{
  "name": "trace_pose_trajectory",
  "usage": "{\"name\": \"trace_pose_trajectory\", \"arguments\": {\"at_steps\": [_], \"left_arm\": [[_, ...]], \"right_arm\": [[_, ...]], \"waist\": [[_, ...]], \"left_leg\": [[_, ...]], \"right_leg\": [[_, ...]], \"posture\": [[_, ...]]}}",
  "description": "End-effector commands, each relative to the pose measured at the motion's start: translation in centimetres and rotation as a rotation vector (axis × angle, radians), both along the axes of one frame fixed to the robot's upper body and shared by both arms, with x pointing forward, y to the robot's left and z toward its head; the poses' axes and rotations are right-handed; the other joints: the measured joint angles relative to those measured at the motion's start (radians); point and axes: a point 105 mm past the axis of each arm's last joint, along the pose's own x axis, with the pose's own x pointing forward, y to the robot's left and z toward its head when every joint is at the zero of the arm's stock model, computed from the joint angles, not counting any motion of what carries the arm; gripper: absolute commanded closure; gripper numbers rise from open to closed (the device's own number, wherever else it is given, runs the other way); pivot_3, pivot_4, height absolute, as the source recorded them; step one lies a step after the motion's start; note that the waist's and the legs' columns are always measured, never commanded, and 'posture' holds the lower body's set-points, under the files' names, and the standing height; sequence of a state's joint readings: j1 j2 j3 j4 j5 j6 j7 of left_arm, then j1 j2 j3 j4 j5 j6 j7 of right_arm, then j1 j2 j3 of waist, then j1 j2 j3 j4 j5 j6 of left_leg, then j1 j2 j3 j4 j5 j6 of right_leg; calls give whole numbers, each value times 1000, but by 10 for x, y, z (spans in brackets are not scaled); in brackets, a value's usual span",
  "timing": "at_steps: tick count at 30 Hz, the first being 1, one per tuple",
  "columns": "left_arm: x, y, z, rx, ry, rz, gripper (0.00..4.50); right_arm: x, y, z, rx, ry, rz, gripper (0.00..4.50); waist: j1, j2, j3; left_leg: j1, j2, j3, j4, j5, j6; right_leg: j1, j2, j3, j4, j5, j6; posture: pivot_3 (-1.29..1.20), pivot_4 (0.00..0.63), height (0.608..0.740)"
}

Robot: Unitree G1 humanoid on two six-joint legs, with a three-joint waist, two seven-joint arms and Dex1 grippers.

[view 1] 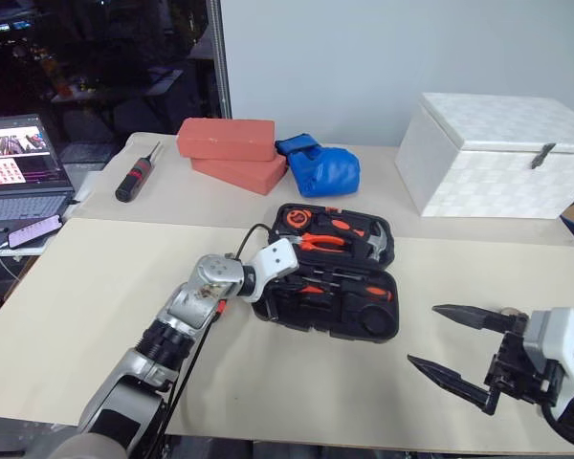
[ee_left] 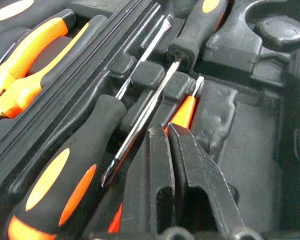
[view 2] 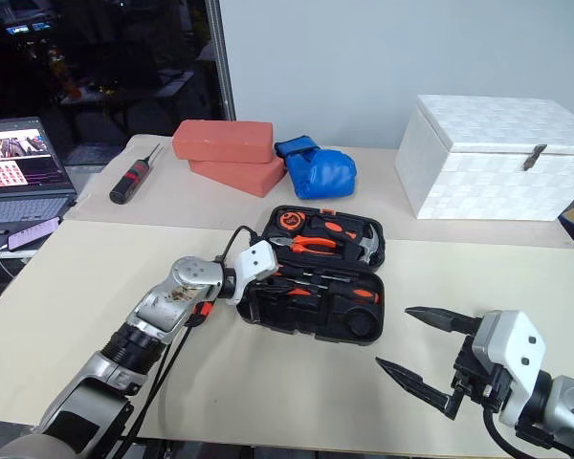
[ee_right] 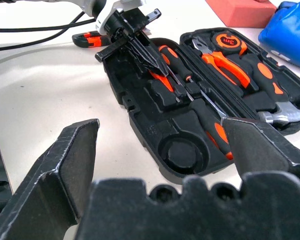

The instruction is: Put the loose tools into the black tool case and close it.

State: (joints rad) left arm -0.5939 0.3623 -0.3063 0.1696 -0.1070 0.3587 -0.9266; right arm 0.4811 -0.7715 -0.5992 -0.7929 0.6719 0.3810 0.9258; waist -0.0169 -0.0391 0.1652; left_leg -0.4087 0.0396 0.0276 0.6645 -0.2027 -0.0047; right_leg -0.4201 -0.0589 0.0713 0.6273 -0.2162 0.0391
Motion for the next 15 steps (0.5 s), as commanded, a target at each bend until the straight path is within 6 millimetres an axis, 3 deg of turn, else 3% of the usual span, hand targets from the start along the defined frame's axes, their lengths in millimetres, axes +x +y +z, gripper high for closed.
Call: {"name": "trace_pose_trajectory", "arguments": {"at_steps": [1, 4, 5, 9, 13, 15], "left_arm": [[11, 19, 58, -237, -74, 124, 4340], [14, 60, 81, -315, -71, 328, 3665], [13, 74, 84, -324, -64, 411, 3239], [-2, 123, 69, -273, 4, 763, 1720], [-17, 118, 43, -222, 96, 883, 262], [-23, 114, 23, -165, 160, 922, 262]], "right_arm": [[1, 4, 9, -7, -37, 49, 0], [4, 3, 9, -15, -40, 67, 0], [6, 3, 9, -14, -40, 72, 0], [11, 5, 12, 7, -48, 118, 0], [14, 9, 22, 55, -60, 175, 0], [18, 9, 28, 54, -78, 200, 0]], "waist": [[1, -2, 1], [-1, -2, 2], [-2, -2, 1], [-5, -1, 1], [14, -2, 2], [18, -3, 2]], "left_leg": [[-2, 0, 0, 0, 0, 0], [-4, 1, 0, 0, 0, 0], [-4, 1, 0, 0, 0, 0], [-2, 0, 0, -4, 0, 0], [-3, -2, -3, -4, 0, 0], [-4, -3, -4, -3, 0, 0]], "right_leg": [[-2, 0, 0, 0, 0, 0], [-3, 1, -1, 0, 1, 0], [-3, 1, -1, 0, 1, 0], [-2, 1, 0, -1, 1, 9], [-1, -1, -1, 0, 1, 10], [-1, -1, -1, -1, 0, 10]], "posture": [[0, 150, 740], [0, 150, 740], [0, 150, 740], [0, 150, 740], [0, 150, 740], [0, 150, 740]]}}
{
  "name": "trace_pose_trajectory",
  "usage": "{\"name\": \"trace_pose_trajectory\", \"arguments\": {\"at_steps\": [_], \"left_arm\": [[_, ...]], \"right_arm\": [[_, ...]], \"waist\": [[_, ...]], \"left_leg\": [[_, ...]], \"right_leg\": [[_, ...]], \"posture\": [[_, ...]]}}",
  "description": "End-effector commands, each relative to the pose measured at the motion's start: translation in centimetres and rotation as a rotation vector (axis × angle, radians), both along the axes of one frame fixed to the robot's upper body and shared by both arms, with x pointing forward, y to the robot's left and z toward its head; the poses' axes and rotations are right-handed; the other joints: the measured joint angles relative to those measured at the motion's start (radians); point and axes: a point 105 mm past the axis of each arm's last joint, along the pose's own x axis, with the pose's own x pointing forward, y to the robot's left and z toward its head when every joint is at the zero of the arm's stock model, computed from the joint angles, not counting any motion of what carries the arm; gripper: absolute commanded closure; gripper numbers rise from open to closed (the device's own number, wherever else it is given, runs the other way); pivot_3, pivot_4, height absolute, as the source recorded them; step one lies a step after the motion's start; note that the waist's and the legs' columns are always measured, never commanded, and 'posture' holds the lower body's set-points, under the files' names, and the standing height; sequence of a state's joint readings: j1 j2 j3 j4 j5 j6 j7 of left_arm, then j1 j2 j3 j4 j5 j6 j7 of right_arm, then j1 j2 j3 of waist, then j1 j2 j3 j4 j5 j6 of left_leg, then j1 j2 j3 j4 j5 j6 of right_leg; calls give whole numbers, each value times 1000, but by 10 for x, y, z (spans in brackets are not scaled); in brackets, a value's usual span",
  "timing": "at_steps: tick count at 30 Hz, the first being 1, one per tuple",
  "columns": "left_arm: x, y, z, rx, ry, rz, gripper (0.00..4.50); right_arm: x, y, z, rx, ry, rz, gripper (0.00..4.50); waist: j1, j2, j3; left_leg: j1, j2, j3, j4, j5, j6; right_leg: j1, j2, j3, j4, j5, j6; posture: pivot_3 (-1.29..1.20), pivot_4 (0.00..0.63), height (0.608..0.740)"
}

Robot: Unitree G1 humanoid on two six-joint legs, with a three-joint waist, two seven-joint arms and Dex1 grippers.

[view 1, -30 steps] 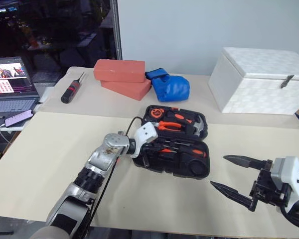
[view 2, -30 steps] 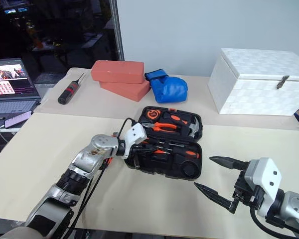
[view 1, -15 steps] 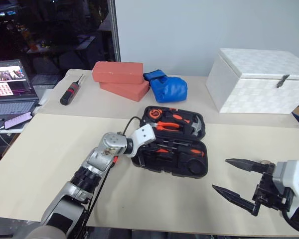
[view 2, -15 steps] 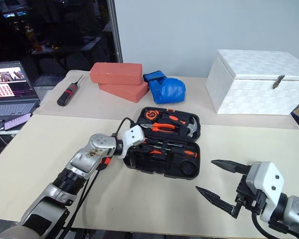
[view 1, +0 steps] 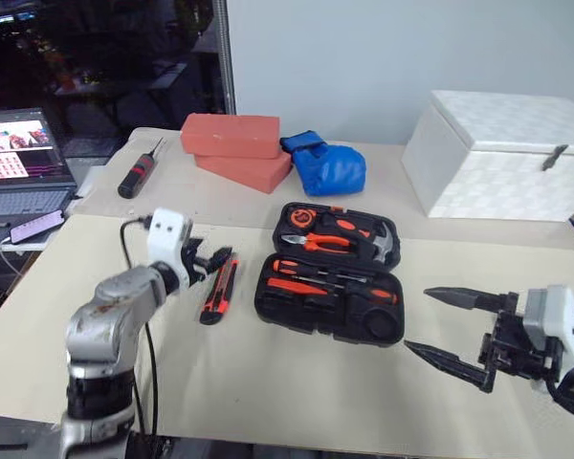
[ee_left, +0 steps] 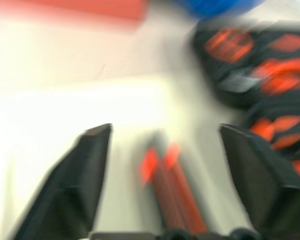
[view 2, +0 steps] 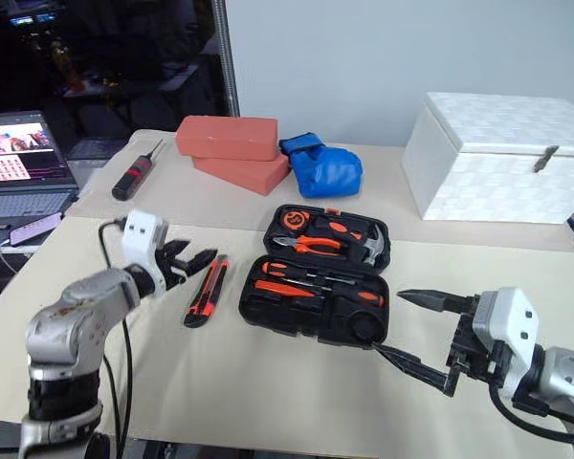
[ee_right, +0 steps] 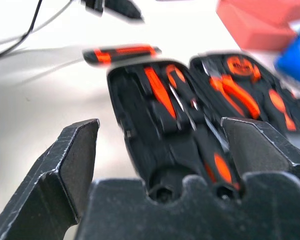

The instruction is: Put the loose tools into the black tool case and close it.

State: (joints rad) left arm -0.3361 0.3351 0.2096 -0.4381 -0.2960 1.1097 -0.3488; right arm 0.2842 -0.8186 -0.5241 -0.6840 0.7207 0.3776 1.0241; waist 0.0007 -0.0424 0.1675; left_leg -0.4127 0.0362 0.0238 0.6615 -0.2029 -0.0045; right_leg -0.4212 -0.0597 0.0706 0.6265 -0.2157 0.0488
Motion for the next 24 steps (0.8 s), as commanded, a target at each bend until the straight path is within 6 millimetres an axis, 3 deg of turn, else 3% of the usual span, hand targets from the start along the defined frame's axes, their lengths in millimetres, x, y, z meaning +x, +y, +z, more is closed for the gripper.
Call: {"name": "trace_pose_trajectory", "arguments": {"at_steps": [1, 6, 10, 14, 17, 20, 24], "left_arm": [[-12, -11, -19, 60, 82, 38, 262], [-22, -20, -46, 84, 173, 42, 262], [-26, -15, -60, 104, 176, 67, 1354], [-26, -21, -39, 25, 51, -4, 2702], [-34, -38, 3, -64, -115, -267, 2741], [-41, -49, 24, -81, -157, -488, 2741], [-46, -80, 31, 203, -196, -1051, 2741]], "right_arm": [[3, 1, 16, -2, -46, 58, 0], [7, -1, 22, -38, -53, 90, 0], [8, -1, 27, -45, -57, 96, 0], [5, -1, 29, -33, -61, 95, 0], [1, 1, 29, -13, -62, 89, 0], [-2, 1, 27, -8, -50, 77, 0], [-14, -6, 16, -29, 20, 17, 0]], "waist": [[0, 0, 0], [-7, -2, 1], [-10, 0, 0], [-11, 0, 0], [-9, -1, 1], [-8, -2, 1], [6, -1, 1]], "left_leg": [[0, -1, 0, 1, 0, 0], [1, -2, -1, 1, 0, 0], [2, -2, -1, 1, 0, 0], [2, -2, -1, 1, 0, 0], [0, -2, -1, 1, 0, 0], [-2, -1, -1, 1, 0, 0], [-2, -1, -2, 1, 0, 0]], "right_leg": [[1, 0, 1, 0, -1, -2], [1, 0, 2, 0, -3, -6], [2, 0, 2, 0, -3, -6], [2, 0, 2, 0, -3, -6], [0, 0, 2, 0, -3, -6], [-2, 0, 0, 0, -4, -8], [-2, 0, -1, 0, -4, -8]], "posture": [[0, 150, 740], [0, 150, 740], [0, 150, 740], [0, 150, 740], [0, 150, 740], [0, 150, 740], [0, 150, 740]]}}
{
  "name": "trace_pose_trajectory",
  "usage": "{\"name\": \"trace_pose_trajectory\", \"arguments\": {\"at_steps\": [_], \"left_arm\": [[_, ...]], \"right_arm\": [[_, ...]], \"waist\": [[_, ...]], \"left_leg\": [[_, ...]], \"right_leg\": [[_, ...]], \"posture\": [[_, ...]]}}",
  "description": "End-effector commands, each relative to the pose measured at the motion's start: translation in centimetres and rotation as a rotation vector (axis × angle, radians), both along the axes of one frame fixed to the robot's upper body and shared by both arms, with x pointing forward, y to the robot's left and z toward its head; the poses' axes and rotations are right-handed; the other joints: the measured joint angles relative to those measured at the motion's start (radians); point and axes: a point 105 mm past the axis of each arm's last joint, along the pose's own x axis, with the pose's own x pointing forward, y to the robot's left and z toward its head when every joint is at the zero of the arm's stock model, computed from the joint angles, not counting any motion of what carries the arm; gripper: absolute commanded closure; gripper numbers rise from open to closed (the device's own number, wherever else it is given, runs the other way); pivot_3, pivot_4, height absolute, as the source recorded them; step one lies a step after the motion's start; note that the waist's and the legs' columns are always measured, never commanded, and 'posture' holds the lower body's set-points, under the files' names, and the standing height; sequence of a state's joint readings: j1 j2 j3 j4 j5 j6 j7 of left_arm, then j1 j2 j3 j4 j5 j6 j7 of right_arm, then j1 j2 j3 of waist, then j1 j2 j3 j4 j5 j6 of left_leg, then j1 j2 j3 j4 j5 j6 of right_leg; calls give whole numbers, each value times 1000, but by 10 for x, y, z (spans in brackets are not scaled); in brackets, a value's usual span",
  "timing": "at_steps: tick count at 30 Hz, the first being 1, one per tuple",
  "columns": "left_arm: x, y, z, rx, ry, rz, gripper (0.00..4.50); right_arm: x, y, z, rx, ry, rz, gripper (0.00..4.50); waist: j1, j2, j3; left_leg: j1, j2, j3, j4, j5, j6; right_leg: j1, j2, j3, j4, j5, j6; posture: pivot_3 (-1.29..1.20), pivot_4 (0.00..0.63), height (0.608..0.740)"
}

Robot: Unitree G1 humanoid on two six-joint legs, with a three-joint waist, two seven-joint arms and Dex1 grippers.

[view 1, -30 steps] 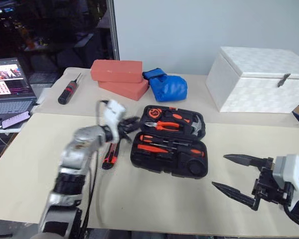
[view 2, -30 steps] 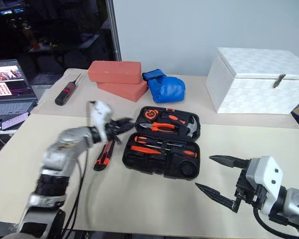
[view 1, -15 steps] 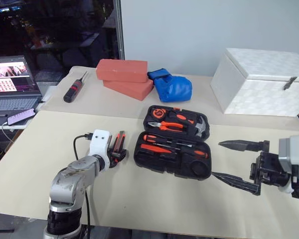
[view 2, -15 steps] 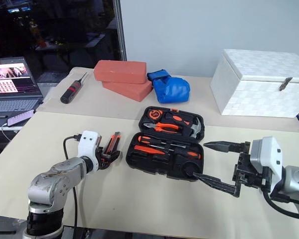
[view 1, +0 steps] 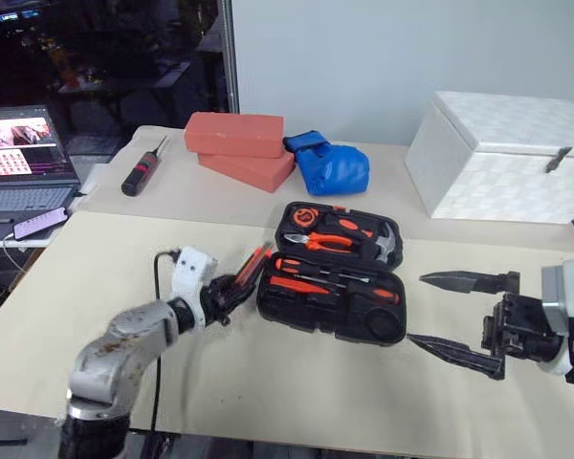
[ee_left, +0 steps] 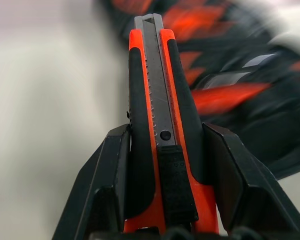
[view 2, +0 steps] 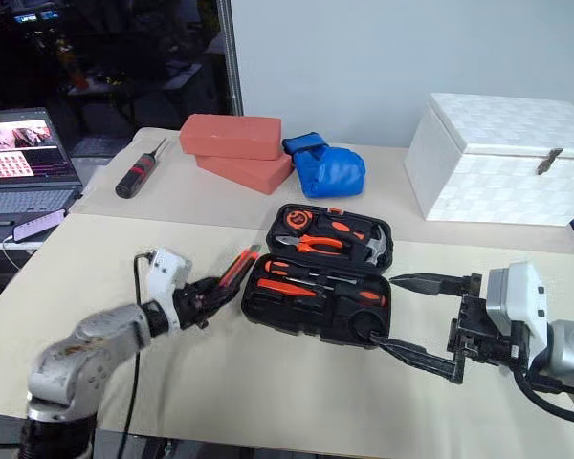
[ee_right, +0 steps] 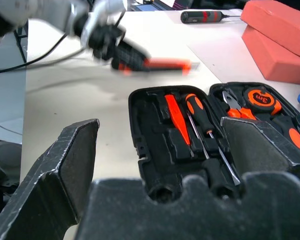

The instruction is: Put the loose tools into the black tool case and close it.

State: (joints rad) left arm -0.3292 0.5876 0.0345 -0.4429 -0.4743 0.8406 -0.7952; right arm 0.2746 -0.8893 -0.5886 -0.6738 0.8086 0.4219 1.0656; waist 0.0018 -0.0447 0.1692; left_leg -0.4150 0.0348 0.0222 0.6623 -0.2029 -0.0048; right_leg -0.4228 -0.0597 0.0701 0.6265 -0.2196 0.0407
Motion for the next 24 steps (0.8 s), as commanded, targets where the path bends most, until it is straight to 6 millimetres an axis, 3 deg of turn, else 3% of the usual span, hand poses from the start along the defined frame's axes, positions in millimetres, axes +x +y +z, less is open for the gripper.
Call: {"name": "trace_pose_trajectory", "arguments": {"at_steps": [1, 6, 10, 18, 24], "left_arm": [[-1, -30, 6, 195, -157, -434, 2741], [16, -62, -5, 353, -175, -758, 2741], [21, -89, -17, 420, -164, -844, 2741], [18, -91, -46, 559, -92, -866, 2741], [25, -95, -47, 564, -72, -792, 2741]], "right_arm": [[-14, -4, 1, -27, 13, -36, 0], [-26, -9, 0, -40, 26, -104, 0], [-34, -8, -2, -51, 28, -144, 0], [-41, -9, -4, -73, 39, -194, 0], [-43, -8, -3, -71, 38, -201, 0]], "waist": [[7, 2, -1], [12, 4, -2], [4, 5, -2], [-4, 5, -2], [1, 6, -3]], "left_leg": [[0, -1, 0, 0, 0, 0], [-5, -1, 1, 0, 1, 1], [-8, -1, 0, 0, 0, 3], [-7, -1, -2, 0, -2, 5], [-5, -2, -3, 5, -1, 5]], "right_leg": [[1, 0, 1, -1, 0, 0], [1, 0, 2, -7, 0, 2], [-1, 0, 2, -8, 1, 6], [0, 1, 1, -6, 2, 11], [3, 1, 2, -3, -2, 4]], "posture": [[0, 150, 740], [0, 150, 740], [0, 150, 740], [0, 150, 740], [0, 150, 740]]}}
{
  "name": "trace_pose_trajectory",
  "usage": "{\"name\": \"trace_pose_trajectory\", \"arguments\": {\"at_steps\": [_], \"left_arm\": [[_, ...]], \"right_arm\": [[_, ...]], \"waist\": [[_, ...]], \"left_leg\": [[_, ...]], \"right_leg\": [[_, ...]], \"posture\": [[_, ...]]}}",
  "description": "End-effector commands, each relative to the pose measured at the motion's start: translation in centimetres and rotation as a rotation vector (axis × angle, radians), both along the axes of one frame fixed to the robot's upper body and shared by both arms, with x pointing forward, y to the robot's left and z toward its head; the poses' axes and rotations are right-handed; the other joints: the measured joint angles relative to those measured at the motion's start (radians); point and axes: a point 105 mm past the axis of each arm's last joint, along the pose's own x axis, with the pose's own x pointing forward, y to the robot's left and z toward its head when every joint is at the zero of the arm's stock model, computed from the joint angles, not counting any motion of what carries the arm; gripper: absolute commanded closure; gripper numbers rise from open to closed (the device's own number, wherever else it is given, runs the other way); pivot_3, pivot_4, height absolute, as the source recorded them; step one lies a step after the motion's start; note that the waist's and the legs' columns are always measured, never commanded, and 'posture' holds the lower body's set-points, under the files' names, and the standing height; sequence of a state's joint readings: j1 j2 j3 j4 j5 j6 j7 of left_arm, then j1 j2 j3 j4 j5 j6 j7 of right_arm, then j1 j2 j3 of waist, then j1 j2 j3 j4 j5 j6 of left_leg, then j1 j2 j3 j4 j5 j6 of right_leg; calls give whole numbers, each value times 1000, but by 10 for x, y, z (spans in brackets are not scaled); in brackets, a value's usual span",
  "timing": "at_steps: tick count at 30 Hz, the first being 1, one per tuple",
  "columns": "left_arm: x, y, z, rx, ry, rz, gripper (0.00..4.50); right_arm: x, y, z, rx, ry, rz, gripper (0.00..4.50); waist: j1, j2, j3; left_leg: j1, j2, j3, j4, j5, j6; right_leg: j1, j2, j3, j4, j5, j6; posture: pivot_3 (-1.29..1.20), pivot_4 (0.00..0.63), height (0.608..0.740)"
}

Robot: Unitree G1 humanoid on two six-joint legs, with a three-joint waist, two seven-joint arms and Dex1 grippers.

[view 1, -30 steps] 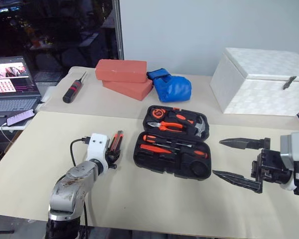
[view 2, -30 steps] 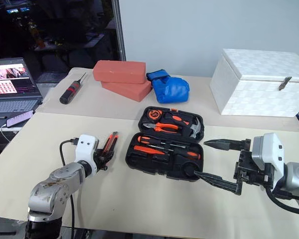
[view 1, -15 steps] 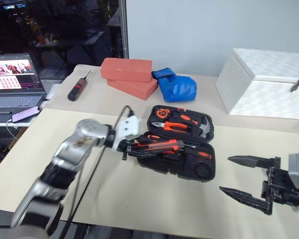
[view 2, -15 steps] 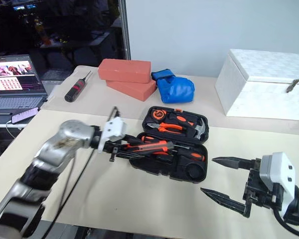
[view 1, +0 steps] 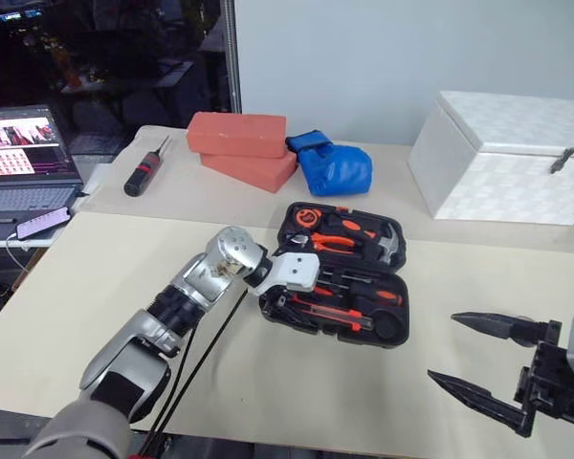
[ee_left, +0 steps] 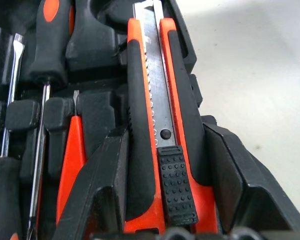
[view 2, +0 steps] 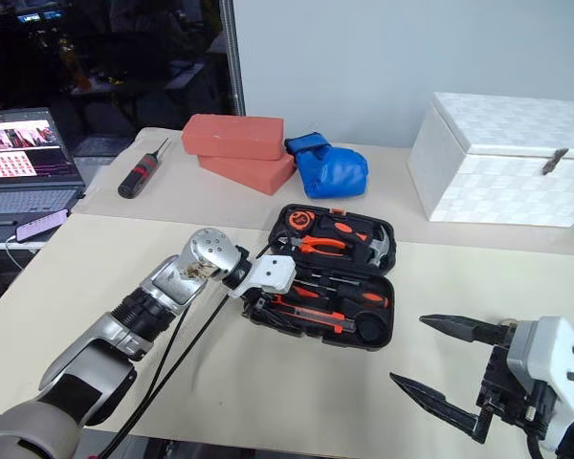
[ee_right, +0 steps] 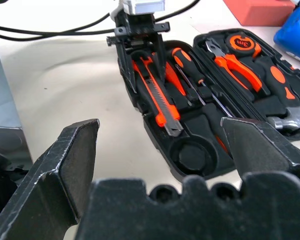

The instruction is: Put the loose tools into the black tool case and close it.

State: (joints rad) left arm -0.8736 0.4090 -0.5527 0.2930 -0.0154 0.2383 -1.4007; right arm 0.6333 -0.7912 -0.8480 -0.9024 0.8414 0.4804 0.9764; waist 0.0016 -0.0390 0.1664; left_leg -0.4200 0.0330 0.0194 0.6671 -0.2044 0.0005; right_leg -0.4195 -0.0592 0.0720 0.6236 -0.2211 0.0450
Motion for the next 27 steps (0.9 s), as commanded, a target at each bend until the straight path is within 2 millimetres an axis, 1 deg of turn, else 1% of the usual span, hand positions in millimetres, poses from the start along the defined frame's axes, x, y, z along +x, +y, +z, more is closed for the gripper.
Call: {"name": "trace_pose_trajectory", "arguments": {"at_steps": [1, 6, 11, 12, 13, 15, 16, 17, 19, 20, 21, 22, 23, 25, 27], "left_arm": [[3, 5, -4, 57, -12, 28, 2741], [5, 20, -7, 87, -17, 43, 2741], [2, 21, -9, 96, -2, 19, 2741], [3, 20, -8, 86, -8, 25, 1738], [5, 20, -5, 65, -12, 33, 1515], [7, 19, 4, 8, 0, 39, 735], [8, 16, 15, -64, 18, 58, 352], [9, 14, 25, -127, 37, 69, 79], [10, 13, 44, -249, 120, 108, 79], [11, 14, 51, -293, 162, 135, 248], [10, 15, 57, -339, 206, 148, 594], [10, 16, 60, -365, 232, 155, 772], [10, 17, 63, -405, 247, 173, 1231], [10, 20, 61, -453, 269, 224, 1965], [10, 22, 49, -453, 225, 276, 2767]], "right_arm": [[-3, 0, 9, -12, -39, -6, 0], [-4, -3, 9, -17, -37, -4, 0], [-1, -2, 8, -13, -35, 8, 0], [-1, -2, 8, -12, -34, 12, 0], [-1, -2, 8, -12, -34, 15, 0], [0, -2, 8, -13, -34, 16, 0], [0, -2, 8, -12, -34, 15, 0], [0, -2, 8, -12, -34, 15, 0], [1, -2, 7, -10, -35, 14, 0], [2, -1, 6, -8, -36, 14, 0], [3, -1, 6, -6, -38, 14, 0], [3, 0, 6, -4, -40, 14, 0], [4, 1, 5, -1, -43, 13, 0], [7, 2, 5, 3, -46, 12, 0], [8, 2, 4, 4, -49, 10, 0]], "waist": [[2, 0, 0], [-4, 0, 0], [-7, 1, 0], [-7, 1, 0], [-8, 1, 0], [-8, 1, 0], [-8, 1, 0], [-7, 1, 0], [-7, 0, 0], [-7, 0, 0], [-7, 0, 0], [-9, 0, 0], [-10, 0, 0], [-11, 0, 0], [-14, 1, 0]], "left_leg": [[0, 0, 0, 1, 0, 0], [-1, 0, 0, 3, 0, 0], [-1, 1, -1, 3, 0, 0], [-1, 1, -1, 3, 0, 0], [-2, 1, -1, 3, 0, 0], [-2, 0, -1, 2, 0, 0], [-2, 0, -1, 2, 0, 0], [-2, 0, -1, 2, 0, 0], [-3, 0, -1, 2, 0, 0], [-4, 0, -2, 2, 0, 0], [-4, 0, -2, 2, 0, 0], [-4, 0, -2, 2, 0, 0], [-4, 0, -2, 2, 0, 0], [-3, 0, -2, 2, 0, 0], [-2, 0, -3, 2, 0, 0]], "right_leg": [[0, 0, 0, 1, 0, 0], [0, 0, 0, 1, 0, 0], [-1, 1, 0, 2, 0, 0], [-1, 1, 0, 2, 0, 0], [-2, 1, 0, 2, 0, 0], [-2, 1, 0, 2, 0, 0], [-2, 1, 0, 2, 0, 0], [-2, 1, 0, 2, -1, 1], [-3, 1, 0, 2, -1, 1], [-3, 1, -1, 2, 0, 2], [-3, 1, -1, 2, 0, 2], [-3, 1, -1, 2, 0, 2], [-3, 1, -1, 3, 0, 2], [-3, 1, -1, 4, 0, 2], [-2, 1, -1, 4, 0, 2]], "posture": [[0, 150, 740], [0, 150, 740], [0, 150, 740], [0, 150, 740], [0, 150, 740], [0, 150, 740], [0, 150, 740], [0, 150, 740], [0, 150, 740], [0, 150, 740], [0, 150, 740], [0, 150, 740], [0, 150, 740], [0, 150, 740], [0, 150, 740]]}}
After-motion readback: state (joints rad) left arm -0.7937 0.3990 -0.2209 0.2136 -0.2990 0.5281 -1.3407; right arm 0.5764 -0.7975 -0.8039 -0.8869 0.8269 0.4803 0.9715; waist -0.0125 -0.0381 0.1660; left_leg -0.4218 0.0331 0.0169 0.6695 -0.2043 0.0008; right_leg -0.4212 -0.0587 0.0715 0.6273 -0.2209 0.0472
